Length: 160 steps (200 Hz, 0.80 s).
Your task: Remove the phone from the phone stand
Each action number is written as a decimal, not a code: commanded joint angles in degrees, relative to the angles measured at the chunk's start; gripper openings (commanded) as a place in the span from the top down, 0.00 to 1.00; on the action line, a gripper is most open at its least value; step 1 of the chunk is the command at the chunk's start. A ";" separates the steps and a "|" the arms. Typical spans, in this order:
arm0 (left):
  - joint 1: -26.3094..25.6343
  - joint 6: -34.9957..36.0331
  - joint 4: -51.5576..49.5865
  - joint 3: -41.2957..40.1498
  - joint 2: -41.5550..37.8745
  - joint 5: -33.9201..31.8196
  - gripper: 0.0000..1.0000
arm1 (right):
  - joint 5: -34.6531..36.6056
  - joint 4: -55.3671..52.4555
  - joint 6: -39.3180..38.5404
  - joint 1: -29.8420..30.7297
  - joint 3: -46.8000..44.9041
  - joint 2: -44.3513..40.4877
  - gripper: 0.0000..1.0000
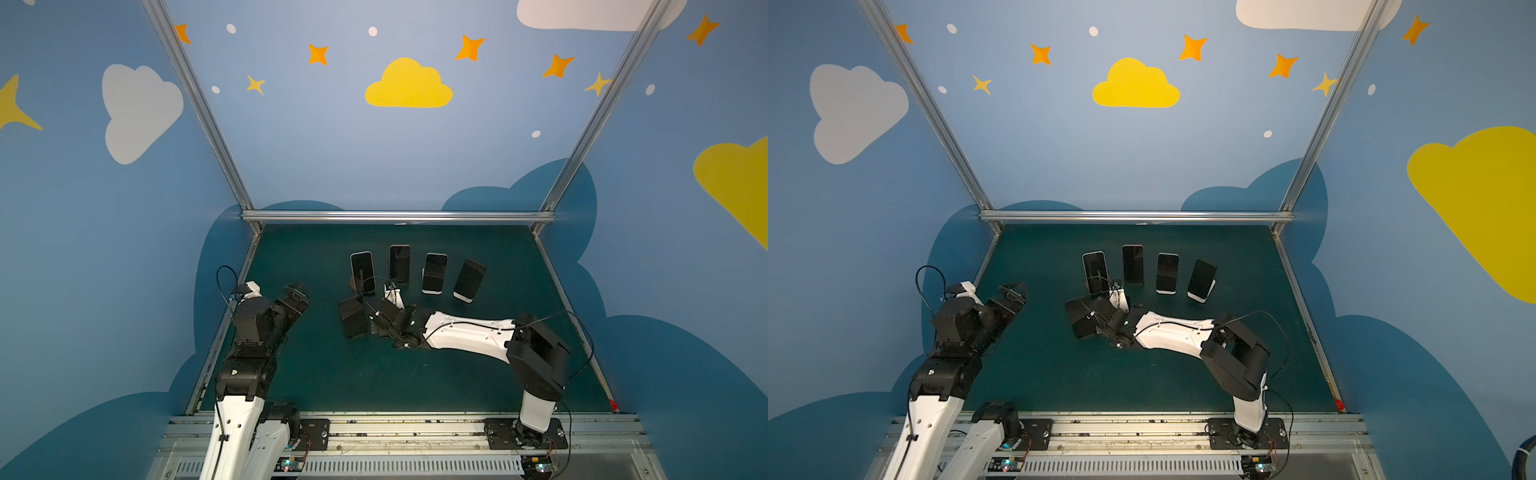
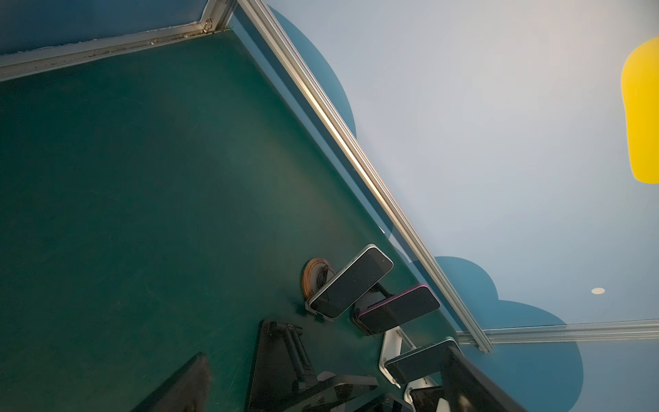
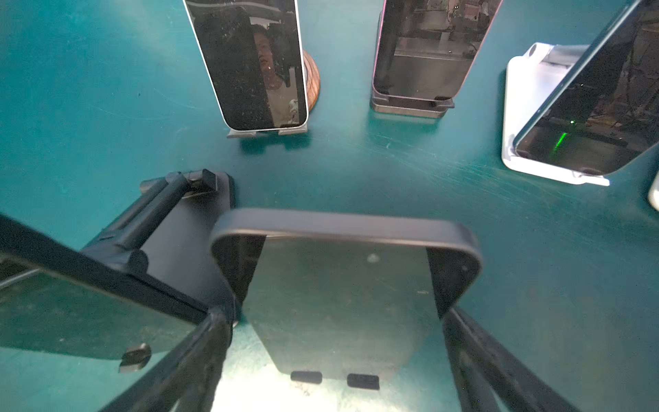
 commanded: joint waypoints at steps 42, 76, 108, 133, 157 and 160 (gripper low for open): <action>-0.21 0.84 0.50 0.12 -0.08 0.19 0.00 | 0.74 1.86 0.19 -0.33 -0.04 1.63 0.09; -0.21 0.85 0.63 0.12 0.08 0.19 0.00 | 0.82 1.66 0.62 -0.41 -0.18 2.43 0.09; -0.21 0.82 0.62 0.02 0.13 0.19 0.00 | 1.15 1.68 1.23 -0.63 -0.18 3.34 0.10; -0.21 0.73 0.63 -0.02 0.23 0.27 0.00 | 1.69 1.99 1.59 -0.81 -0.29 3.32 0.14; -0.21 0.72 0.80 -0.06 0.26 0.50 0.00 | 1.51 2.10 2.10 -0.84 -0.35 3.62 0.18; -0.21 0.72 0.76 -0.06 0.26 0.54 0.00 | 1.46 2.10 2.23 -0.88 -0.36 3.69 0.18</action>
